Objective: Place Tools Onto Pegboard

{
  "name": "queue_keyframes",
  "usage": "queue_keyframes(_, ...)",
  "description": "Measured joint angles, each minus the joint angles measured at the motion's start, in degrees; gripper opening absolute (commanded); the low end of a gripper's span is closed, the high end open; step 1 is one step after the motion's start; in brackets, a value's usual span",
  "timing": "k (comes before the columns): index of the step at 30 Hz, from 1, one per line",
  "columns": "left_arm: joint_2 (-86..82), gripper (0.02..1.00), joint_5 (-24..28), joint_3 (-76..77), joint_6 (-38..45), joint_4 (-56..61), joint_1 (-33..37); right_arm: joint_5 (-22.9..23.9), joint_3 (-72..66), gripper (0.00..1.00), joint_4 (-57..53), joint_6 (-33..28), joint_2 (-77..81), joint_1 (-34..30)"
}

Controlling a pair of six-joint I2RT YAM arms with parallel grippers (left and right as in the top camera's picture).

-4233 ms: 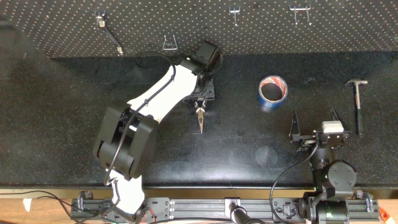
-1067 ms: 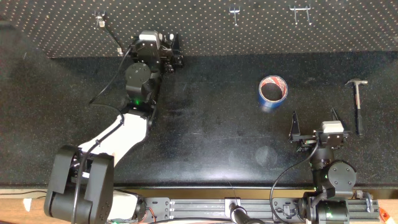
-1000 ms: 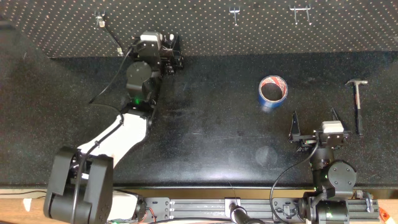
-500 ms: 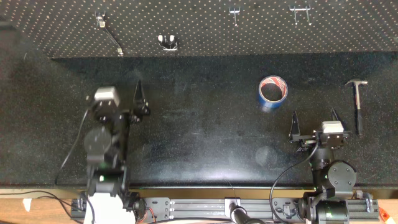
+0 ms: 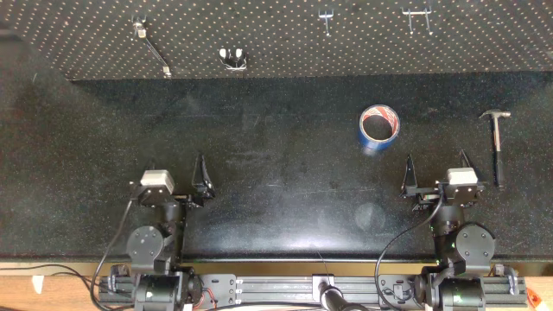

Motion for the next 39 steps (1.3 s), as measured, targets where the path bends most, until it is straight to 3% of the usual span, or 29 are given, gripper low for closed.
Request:
queue_keyframes(23, -2.21, 0.996, -1.36, 0.00, 3.45, -3.37, -2.58, 0.02, 0.00, 0.980, 0.00, 0.00, 0.00, 0.00)
queue_keyframes(24, -2.21, 0.996, -1.36, 0.00, 3.48, -3.37, -2.58, 1.53, 0.00, 0.980, -0.02, -1.73, 0.00, 0.00)
queue_keyframes(25, -2.21, 0.996, -1.36, 0.00, 3.45, -3.37, -2.58, 6.01, 0.00, 0.980, -0.02, -4.83, 0.00, -0.02)
queue_keyframes(28, -2.21, 0.996, -1.36, 0.00, 3.48, -3.37, -2.58, 6.71, 0.00, 0.980, 0.02, -5.62, 0.00, 0.00)
queue_keyframes(34, -2.21, 0.996, -1.36, 0.00, 3.48, -3.37, -2.58, 7.52, 1.44, 0.980, 4.17, 8.52, 1.57, 0.04)
queue_keyframes(39, -2.32, 0.996, -1.38, 0.00, 3.67, -3.39, -2.58, 7.67, 11.19, 0.980, 6.29, 18.45, 16.20, 3.72)
